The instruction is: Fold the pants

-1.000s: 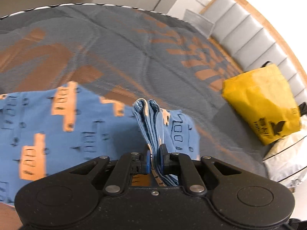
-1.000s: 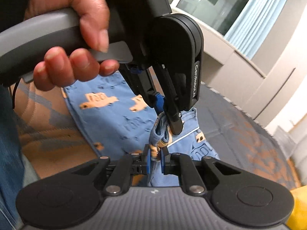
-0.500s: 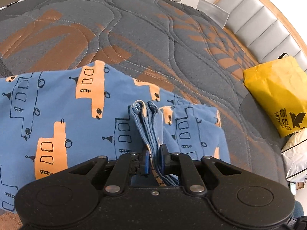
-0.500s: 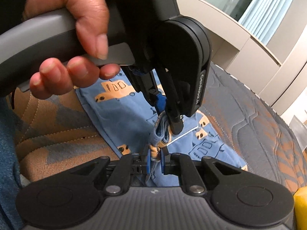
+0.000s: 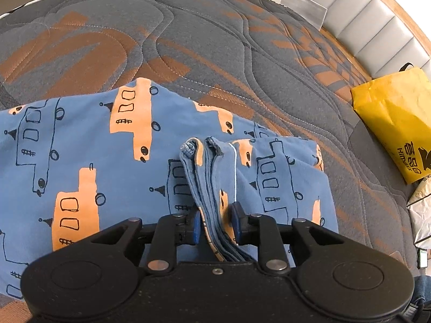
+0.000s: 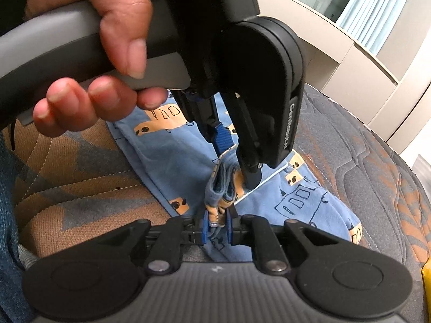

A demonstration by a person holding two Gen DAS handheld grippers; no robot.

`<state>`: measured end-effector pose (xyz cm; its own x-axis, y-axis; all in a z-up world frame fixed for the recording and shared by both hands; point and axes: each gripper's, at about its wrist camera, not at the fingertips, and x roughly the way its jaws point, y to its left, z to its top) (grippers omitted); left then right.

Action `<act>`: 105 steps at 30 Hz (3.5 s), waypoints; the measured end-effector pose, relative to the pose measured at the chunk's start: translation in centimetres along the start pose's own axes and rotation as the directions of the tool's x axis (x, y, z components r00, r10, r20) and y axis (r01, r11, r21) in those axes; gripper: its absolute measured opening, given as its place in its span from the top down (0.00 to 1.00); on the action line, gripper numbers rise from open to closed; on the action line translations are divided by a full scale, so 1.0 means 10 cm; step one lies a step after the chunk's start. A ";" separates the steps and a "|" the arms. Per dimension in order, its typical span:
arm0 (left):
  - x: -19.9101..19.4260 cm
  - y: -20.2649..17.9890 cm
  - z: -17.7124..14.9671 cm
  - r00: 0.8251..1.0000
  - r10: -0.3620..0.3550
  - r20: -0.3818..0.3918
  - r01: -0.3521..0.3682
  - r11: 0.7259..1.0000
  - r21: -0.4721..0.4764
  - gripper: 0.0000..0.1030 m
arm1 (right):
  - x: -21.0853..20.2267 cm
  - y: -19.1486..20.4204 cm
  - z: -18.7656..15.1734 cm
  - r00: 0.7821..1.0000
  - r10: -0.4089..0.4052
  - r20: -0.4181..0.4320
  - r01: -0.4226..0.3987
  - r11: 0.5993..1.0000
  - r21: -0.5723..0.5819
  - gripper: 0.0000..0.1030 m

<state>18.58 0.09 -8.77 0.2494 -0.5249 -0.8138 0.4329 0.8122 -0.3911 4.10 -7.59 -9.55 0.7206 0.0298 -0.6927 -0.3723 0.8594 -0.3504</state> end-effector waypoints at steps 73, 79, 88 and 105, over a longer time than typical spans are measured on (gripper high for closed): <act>0.13 -0.89 -0.59 0.989 0.090 0.117 -0.140 0.823 0.551 0.05 | 0.31 -2.25 -0.53 0.949 0.294 0.116 -0.316 0.880 0.356 0.67; 0.22 -0.85 -0.62 0.990 0.111 0.092 -0.144 0.814 0.563 0.04 | 0.47 -2.22 -0.54 0.916 0.372 0.147 -0.400 0.831 0.387 0.90; 0.23 -0.84 -0.60 0.990 0.114 0.085 -0.142 0.812 0.566 0.03 | 0.32 -2.22 -0.44 0.954 0.253 0.160 -0.294 0.889 0.350 0.97; 0.16 -0.84 -0.55 0.993 0.095 0.064 -0.114 0.843 0.526 0.02 | 0.28 -2.31 -0.50 0.976 0.188 0.107 -0.214 0.904 0.370 0.54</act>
<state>10.59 -6.18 -9.18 0.3443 -0.4609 -0.8179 0.7918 0.6106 -0.0109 11.84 -29.90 -6.55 0.6963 0.2449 -0.6747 -0.2747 0.9594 0.0647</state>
